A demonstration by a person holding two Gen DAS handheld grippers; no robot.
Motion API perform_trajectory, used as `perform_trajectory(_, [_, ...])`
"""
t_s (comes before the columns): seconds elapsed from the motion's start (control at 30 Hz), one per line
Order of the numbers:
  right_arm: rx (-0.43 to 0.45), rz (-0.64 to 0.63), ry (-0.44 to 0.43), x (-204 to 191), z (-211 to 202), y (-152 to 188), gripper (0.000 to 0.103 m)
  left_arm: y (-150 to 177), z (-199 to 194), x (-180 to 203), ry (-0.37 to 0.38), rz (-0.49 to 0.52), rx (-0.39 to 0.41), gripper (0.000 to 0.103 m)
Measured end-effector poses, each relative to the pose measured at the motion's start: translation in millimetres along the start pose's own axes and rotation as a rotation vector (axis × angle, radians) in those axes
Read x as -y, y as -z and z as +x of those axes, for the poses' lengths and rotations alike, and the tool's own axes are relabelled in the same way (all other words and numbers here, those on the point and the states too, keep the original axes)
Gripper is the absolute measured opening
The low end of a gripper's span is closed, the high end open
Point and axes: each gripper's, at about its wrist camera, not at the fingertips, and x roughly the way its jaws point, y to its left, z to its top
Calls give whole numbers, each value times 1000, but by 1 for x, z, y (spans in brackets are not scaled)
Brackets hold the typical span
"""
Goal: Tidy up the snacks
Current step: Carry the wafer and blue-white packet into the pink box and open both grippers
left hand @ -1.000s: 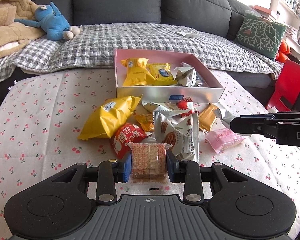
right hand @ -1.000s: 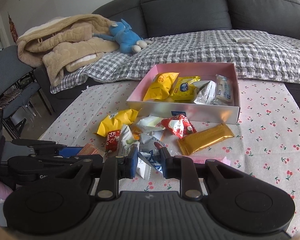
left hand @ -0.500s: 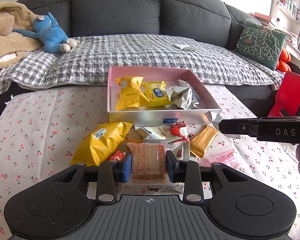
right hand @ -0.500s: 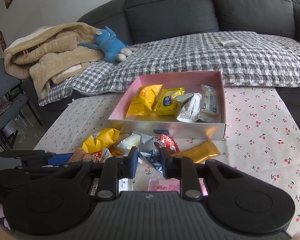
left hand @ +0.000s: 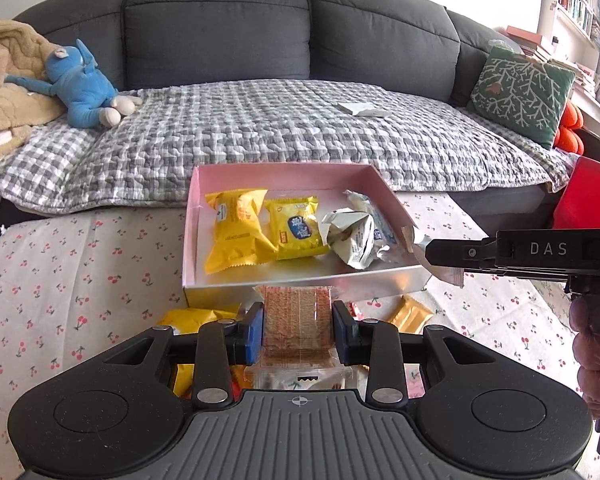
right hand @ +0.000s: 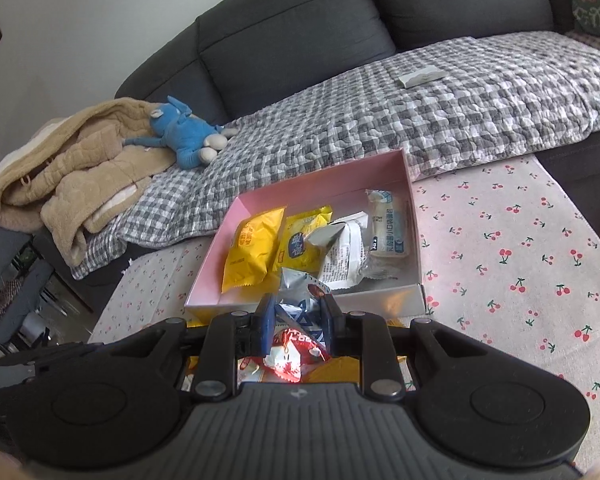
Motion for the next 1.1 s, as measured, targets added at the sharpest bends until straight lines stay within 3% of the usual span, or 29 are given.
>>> perform_trajectory(0.3, [33, 162, -28, 32, 22, -16, 22, -34, 51, 6, -30, 10, 0, 32])
perform_trajectory(0.63, [43, 174, 20, 47, 46, -27, 22, -40, 107, -2, -95, -28, -73, 32])
perform_trajectory(0.97, [30, 148, 54, 50, 58, -26, 22, -38, 123, -5, -127, -39, -102, 33])
perform_trajectory(1.1, [37, 135, 64, 48, 60, -25, 24, -38, 124, -8, -108, -44, -101, 36])
